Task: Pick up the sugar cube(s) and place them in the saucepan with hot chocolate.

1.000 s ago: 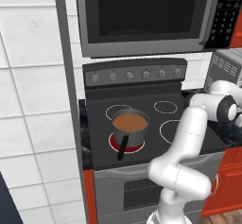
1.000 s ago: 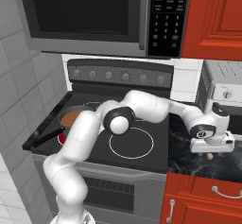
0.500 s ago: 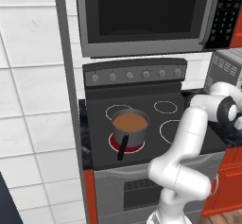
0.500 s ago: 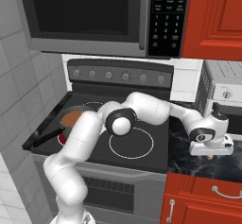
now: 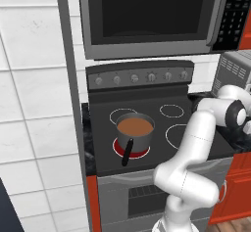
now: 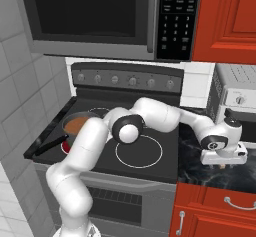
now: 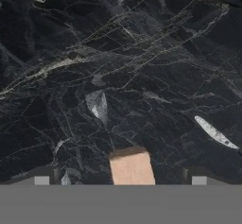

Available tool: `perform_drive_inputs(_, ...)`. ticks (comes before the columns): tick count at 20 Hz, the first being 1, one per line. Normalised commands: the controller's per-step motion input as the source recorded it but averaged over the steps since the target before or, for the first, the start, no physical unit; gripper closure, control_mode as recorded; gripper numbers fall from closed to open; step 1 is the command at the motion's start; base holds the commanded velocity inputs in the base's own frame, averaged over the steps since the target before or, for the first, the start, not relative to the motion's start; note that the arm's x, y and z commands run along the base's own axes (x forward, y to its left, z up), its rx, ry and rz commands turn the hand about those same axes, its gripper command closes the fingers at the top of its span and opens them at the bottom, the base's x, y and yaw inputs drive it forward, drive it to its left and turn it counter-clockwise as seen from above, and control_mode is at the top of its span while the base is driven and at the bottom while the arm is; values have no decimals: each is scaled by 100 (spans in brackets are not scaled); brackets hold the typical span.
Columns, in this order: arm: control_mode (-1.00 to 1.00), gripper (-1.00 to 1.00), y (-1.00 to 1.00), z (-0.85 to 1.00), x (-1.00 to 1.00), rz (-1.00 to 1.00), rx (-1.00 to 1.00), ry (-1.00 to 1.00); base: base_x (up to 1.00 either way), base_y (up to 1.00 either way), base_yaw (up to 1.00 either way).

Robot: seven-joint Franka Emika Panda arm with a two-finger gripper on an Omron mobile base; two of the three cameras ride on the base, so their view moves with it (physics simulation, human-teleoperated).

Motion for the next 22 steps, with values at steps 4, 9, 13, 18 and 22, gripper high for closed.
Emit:
perform_drive_inputs(4, -100, -100, 0, -13, 11, 0, 0, 0, 0, 0, 0)
perform_drive_inputs(9, -100, -100, 0, -13, 12, 0, 0, 0, 0, 0, 0)
perform_drive_inputs(13, -100, -100, 0, -9, 16, 0, 0, 0, 0, 0, 0)
perform_drive_inputs(18, -100, -100, 0, -13, 12, 0, 0, 0, 0, 0, 0)
perform_drive_inputs(22, -100, -100, 0, -16, 0, 0, 0, 3, 0, 0, 0)
